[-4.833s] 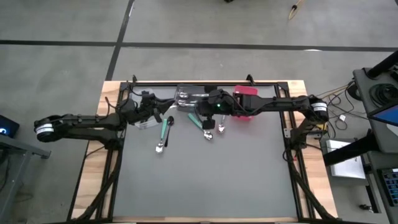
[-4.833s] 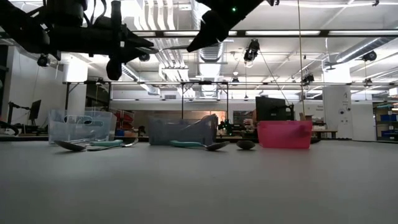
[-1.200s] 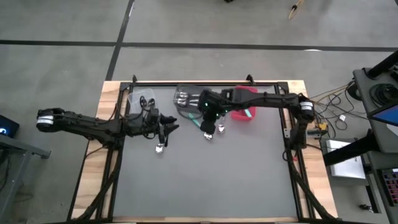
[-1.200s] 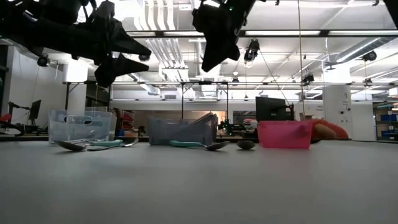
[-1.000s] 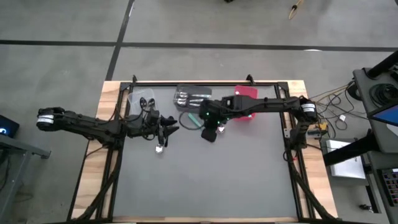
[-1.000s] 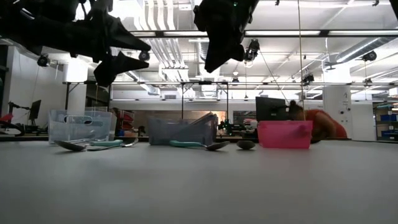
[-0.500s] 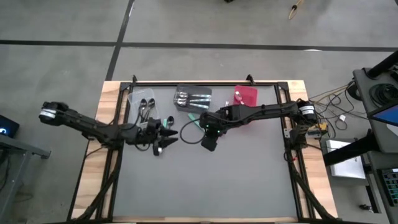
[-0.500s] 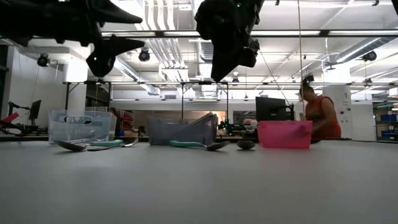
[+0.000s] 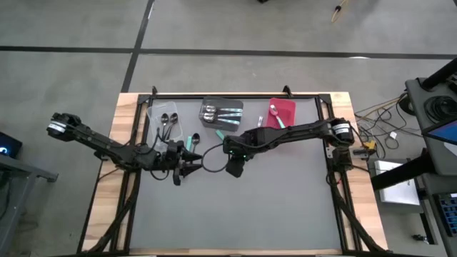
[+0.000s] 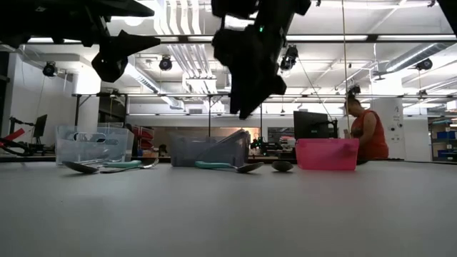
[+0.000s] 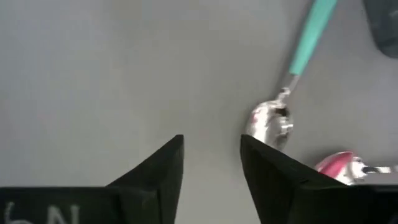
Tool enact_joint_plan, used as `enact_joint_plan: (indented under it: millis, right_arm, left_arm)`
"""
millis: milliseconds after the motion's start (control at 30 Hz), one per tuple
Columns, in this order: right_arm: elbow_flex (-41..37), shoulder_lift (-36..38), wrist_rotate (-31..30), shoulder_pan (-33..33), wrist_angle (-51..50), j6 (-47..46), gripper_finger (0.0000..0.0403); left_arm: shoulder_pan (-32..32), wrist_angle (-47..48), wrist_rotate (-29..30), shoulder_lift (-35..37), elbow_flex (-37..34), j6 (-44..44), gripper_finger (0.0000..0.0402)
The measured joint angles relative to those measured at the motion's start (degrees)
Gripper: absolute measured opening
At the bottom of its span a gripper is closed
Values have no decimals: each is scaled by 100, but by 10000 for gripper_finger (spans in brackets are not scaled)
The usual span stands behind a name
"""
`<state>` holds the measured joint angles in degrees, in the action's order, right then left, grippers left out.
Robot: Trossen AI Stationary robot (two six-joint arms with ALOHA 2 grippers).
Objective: Sort silverware by color (type)
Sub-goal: Put the right green spoon into the red bin
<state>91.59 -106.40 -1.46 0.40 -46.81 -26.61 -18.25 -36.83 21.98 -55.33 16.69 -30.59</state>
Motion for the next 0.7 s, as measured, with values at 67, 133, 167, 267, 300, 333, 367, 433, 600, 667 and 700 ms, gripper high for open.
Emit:
enact_joint_plan:
  millis: [67, 133, 167, 267, 300, 333, 367, 433, 600, 667, 700]
  right_arm:
    - [0, -119, -313, -2, 3, 0, 163]
    - [0, -234, -708, -11, 13, -2, 174]
    - [0, -283, -861, -26, 14, 0, 178]
    - [0, -483, -1066, -68, 132, 5, 185]
    - [0, -568, -1067, -93, 164, 31, 186]
    - [0, -656, -1069, -125, 227, 46, 187]
    - [0, -737, -1068, -166, 324, 48, 187]
    - [0, -889, -1066, -273, 507, 52, 187]
    - [0, -1125, -1096, -550, 734, -7, 187]
    - [0, -1179, -1141, -619, 825, -34, 187]
    - [0, -1206, -1184, -641, 885, -41, 187]
  left_arm:
    - [-19, 23, 0, 0, 0, 4, 195]
    - [-21, 21, 0, 0, 0, 6, 195]
    - [-21, 19, 0, 0, 0, 8, 195]
    - [-19, 10, 0, 4, 0, 135, 195]
    - [-19, 8, 0, 6, 0, 183, 195]
    - [-19, 9, 0, 9, 5, 227, 195]
    - [-19, 9, 0, 9, 14, 274, 195]
    - [-18, 1, 0, 13, 32, 368, 195]
    - [-15, -32, 0, 20, 44, 554, 195]
    - [-15, -38, 0, 22, 44, 623, 195]
    - [-15, -38, 2, 22, 44, 665, 195]
